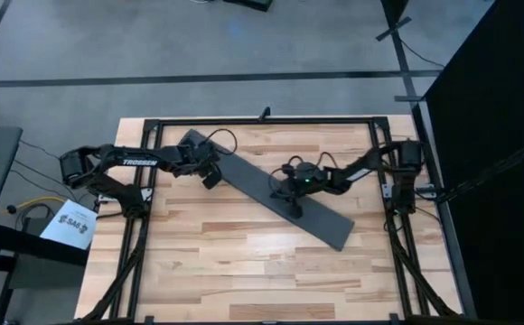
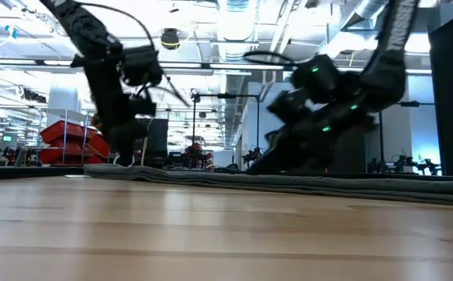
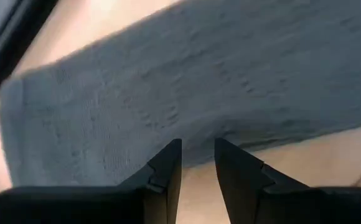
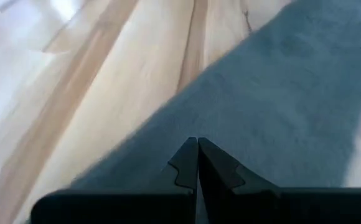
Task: Roll towel
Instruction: Roll the gray towel
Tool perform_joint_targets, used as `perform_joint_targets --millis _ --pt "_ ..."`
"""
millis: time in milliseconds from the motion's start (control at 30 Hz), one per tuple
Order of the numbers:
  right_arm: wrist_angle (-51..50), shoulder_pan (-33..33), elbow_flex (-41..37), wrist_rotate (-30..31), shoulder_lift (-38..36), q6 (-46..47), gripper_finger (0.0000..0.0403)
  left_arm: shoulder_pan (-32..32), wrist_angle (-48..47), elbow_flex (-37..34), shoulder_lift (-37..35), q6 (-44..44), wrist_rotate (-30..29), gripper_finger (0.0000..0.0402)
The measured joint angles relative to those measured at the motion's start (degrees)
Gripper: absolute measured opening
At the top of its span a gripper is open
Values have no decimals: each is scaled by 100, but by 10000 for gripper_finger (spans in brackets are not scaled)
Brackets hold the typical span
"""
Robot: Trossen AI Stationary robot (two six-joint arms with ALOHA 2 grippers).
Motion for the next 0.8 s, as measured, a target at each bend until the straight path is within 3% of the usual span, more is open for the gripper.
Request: perform_joint_targets --millis 100,233,533,667,800 --pt "-207 4 322 -215 328 -3 0 319 585 -404 0 321 93 82" --pt "-714 4 449 -283 372 -2 0 809 1179 -687 -5 877 672 82" --pt "-2301 -3 382 -750 -566 -111 0 1176 1175 -691 -49 1482 1655 82" --pt "-2409 -64 394 -807 -1222 -345 0 1110 1079 -674 -144 1457 2152 82" --pt "-2471 -200 396 -771 -1382 -292 0 1072 1088 -676 -274 1410 2663 82"
